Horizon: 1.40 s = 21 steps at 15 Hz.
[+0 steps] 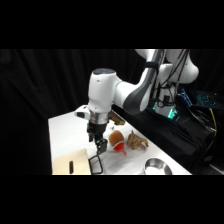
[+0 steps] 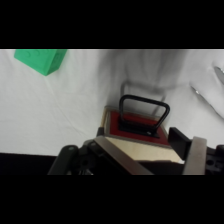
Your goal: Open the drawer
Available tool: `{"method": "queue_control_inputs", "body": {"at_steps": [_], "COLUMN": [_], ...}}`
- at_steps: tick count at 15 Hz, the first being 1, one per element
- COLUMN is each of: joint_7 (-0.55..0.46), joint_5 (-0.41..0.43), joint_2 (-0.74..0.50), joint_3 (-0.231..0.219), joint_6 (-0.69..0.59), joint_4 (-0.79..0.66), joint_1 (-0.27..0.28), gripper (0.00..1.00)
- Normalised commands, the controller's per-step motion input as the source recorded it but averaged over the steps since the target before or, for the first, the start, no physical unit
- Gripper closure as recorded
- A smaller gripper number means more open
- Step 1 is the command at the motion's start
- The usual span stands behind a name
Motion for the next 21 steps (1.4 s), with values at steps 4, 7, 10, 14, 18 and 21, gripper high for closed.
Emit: {"method": "queue_control_inputs", "body": {"at_steps": [4,7,10,14,18,21], "joint_7": [0.15,0.09,0.05,0.06,0.03,-0.02], "joint_5": [-0.082,-0.014,0.028,0.021,0.055,0.102], "joint_2": [0.22,0.15,0.13,0.14,0.14,0.15], "joint_3": [-0.155,-0.074,-0.025,-0.051,-0.058,-0.044], "joint_6": [0.17,0.12,0.12,0.18,0.27,0.23], "joint_4": [0.24,0.15,0.13,0.12,0.12,0.13], "joint_1": [0.080,0.059,0.048,0.063,0.050,0.030], "gripper": [0.00,0.00,0.00,0.00,0.00,0.00]}}
